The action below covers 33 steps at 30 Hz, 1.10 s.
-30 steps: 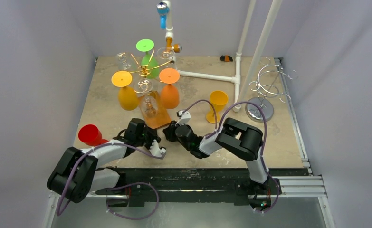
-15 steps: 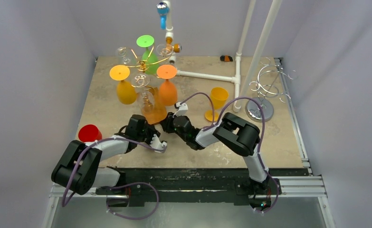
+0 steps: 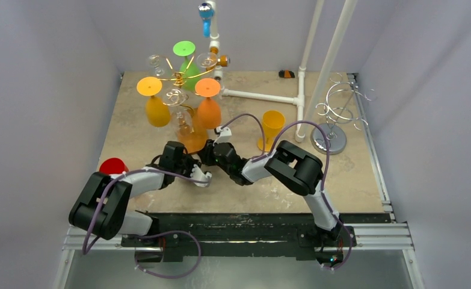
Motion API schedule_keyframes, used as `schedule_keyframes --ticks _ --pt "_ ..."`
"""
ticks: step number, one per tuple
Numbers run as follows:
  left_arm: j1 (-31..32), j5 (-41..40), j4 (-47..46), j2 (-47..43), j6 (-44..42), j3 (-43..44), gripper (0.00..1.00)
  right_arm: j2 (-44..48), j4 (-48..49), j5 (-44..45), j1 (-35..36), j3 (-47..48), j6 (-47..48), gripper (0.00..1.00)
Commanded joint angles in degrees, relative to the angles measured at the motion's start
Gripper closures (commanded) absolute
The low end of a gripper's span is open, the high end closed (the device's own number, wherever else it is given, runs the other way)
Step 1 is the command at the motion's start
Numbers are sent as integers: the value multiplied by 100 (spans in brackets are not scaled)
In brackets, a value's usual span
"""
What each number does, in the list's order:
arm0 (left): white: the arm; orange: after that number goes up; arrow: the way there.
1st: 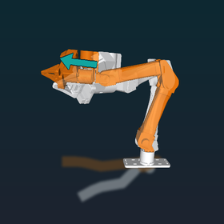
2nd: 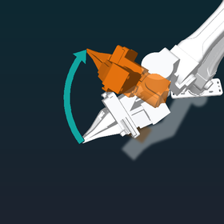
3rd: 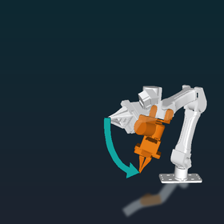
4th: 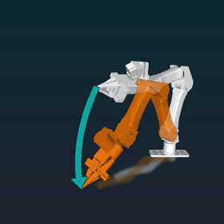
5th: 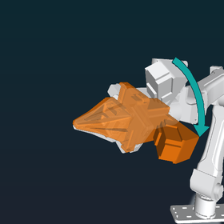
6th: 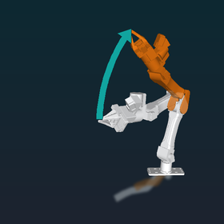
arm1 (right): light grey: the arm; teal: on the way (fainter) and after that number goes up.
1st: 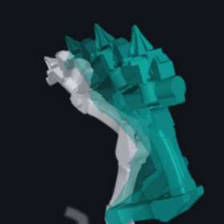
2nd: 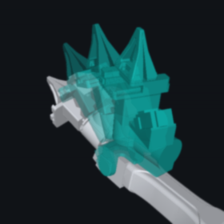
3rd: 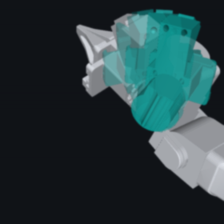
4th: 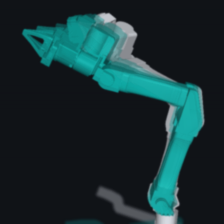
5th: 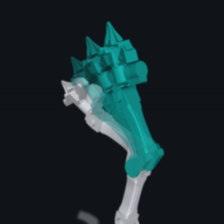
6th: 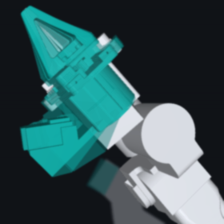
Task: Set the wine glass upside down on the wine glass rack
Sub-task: Move the wine rack to the center of the board.
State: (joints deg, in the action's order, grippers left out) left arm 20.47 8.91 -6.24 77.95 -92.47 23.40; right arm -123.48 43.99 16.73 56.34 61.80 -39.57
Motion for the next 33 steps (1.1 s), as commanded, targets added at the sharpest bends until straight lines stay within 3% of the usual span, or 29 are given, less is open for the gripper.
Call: schedule_keyframes --ticks 1,10,17,20,24,33 --pt "-178 -487 -84 267 248 225 87 -14 -50 -102 -37 343 126 66" --pt "-362 -609 -251 457 293 271 87 -101 -64 -225 -41 552 192 64" --pt "-368 -458 75 125 271 203 84 22 143 -135 -39 327 188 60" --pt "-368 -390 303 -111 288 157 76 127 203 -141 1 164 132 58" --pt "-361 -128 904 -601 401 167 54 395 317 -123 102 -172 81 55" --pt "-359 1043 2862 -1737 323 632 43 1530 31 67 400 -1052 276 45"
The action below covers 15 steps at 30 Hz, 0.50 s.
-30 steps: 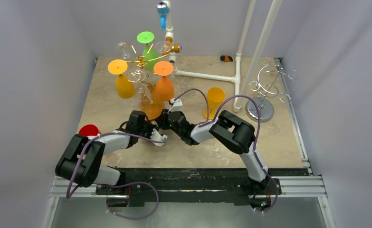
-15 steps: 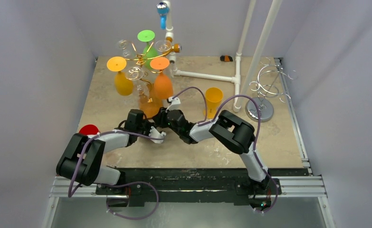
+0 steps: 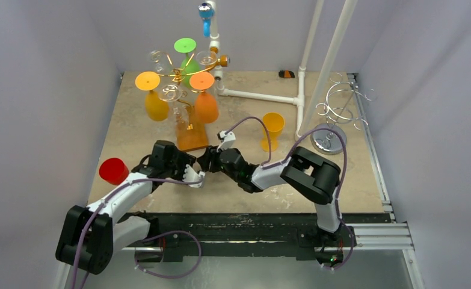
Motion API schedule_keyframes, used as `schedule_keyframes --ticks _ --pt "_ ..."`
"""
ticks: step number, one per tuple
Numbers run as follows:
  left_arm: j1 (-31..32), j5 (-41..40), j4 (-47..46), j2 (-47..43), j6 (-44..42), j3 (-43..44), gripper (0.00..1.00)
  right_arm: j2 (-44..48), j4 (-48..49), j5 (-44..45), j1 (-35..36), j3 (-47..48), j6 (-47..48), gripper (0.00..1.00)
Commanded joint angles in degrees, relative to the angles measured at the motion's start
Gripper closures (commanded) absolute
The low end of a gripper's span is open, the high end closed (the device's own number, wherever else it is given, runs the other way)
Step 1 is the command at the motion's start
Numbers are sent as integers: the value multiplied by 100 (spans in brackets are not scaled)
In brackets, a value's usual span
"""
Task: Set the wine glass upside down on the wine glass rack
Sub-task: Move the wine rack to the center of the board, then pick up the wine rack from the center of the board.
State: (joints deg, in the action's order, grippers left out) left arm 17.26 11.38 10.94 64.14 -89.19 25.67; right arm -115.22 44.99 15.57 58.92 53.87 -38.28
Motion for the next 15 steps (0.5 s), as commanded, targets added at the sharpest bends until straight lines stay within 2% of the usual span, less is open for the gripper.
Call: schedule_keyframes --ticks 1,2,3,4,7,12,15 --pt "-38 948 1344 -479 -53 513 42 887 -217 184 172 -336 172 41" --pt "-32 1162 1560 -562 -103 581 41 1077 -430 205 197 -398 192 36" --pt "-30 1311 1779 -633 -142 671 41 1265 -607 219 214 -469 237 16" --pt "-29 1427 1990 -704 -208 775 39 1484 -848 229 223 -529 257 3" --pt "-21 1752 2512 -902 -291 989 38 2349 -1678 320 229 -815 155 1" --pt "-12 2297 3391 -1215 -429 1423 38 3956 -2368 467 189 -1433 -389 1" --pt "-12 2655 3646 -1429 -139 1766 37 4546 -3308 -21 -41 -1278 -212 1"
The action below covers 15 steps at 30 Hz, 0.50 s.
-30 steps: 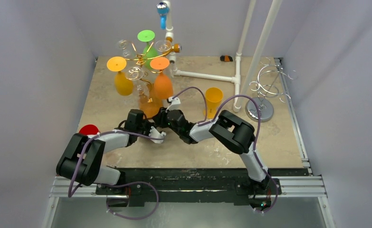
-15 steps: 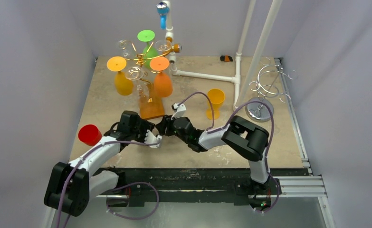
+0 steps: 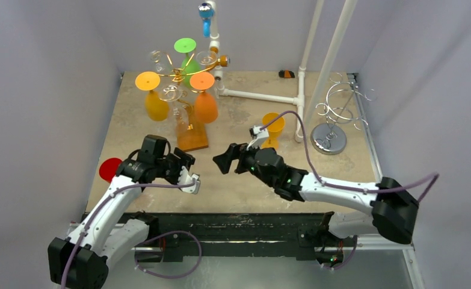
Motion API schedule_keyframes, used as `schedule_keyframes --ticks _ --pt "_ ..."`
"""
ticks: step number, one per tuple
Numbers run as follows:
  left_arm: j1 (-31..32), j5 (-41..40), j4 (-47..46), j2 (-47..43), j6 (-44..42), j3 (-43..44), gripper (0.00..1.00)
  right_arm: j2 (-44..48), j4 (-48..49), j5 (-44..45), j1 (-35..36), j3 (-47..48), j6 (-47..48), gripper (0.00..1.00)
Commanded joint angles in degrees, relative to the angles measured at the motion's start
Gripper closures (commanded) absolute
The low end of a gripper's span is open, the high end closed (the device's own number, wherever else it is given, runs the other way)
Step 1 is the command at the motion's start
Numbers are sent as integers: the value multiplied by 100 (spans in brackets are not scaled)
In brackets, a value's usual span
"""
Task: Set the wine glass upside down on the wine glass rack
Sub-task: Pick up the wine rack from the center of the board.
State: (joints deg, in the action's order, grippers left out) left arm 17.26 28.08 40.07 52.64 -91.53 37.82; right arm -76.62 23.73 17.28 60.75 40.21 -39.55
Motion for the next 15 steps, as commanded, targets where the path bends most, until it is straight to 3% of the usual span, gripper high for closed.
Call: schedule_keyframes --ticks 1,4,9,15 --pt "-12 1060 736 -348 320 681 36 874 -1615 -250 -256 202 54 1" --pt "-11 1152 1014 -470 1023 1238 36 1668 -2908 287 -285 666 267 1" --pt "-12 1112 1562 -565 2190 2136 34 2452 -5899 2153 -778 2372 -234 10" --pt "-12 848 1320 -519 3774 2818 33 2439 -7011 3083 -1417 3580 -127 15"
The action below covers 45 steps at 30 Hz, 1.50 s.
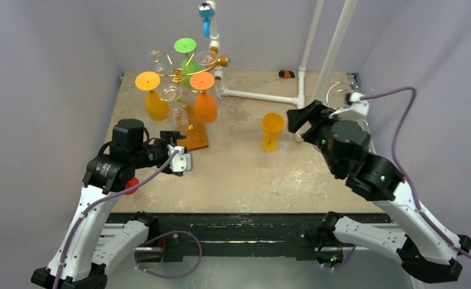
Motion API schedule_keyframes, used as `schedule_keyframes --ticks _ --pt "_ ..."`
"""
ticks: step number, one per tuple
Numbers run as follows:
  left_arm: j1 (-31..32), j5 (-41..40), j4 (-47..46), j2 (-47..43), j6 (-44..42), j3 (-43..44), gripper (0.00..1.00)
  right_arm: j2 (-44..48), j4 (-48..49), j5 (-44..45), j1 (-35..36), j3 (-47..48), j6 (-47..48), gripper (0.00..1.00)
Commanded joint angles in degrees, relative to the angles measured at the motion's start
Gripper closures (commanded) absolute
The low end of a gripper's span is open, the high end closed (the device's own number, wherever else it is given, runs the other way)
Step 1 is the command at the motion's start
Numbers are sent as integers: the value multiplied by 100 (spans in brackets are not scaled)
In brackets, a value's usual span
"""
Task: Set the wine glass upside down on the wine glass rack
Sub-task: Pick up the wine rack from the center of the board.
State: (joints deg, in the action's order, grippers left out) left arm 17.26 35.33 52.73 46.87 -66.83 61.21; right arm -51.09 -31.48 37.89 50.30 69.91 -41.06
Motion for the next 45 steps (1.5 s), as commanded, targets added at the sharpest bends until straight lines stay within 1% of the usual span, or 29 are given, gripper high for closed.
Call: schedule_keyframes --ticks 1,4,7,12,15,21,26,33,42,43,45 --pt "-12 123 103 104 1408 598 32 -225 -1585 1056 -661 755 143 16" --pt "-12 109 295 229 1602 884 31 -468 -1497 830 -1453 950 624 18" --pt "-12 106 365 246 1646 1012 31 -499 -1061 414 -2304 863 1129 21" --pt "-12 12 304 240 1884 1110 30 -816 -526 -578 -3624 617 1418 30" --pt "-12 -80 377 318 2035 1194 30 -1048 -279 -942 -4143 593 1494 34" --pt "-12 -80 383 318 2107 1186 30 -1436 -14 -782 -4712 986 1745 35" --pt "-12 -67 378 338 2108 1173 30 -1901 209 -651 -4876 1277 1943 36" --pt "-12 -119 366 314 2108 1172 30 -2395 710 -483 -4977 1355 2189 38" --pt "-12 -245 344 305 2042 1091 30 -2637 1299 -41 -5000 1274 2502 50" --pt "-12 -245 344 305 2036 1087 30 -2687 1324 4 -5001 1282 2520 51" --pt "-12 -246 339 305 2037 1086 30 -2757 1388 54 -5006 1288 2570 58"
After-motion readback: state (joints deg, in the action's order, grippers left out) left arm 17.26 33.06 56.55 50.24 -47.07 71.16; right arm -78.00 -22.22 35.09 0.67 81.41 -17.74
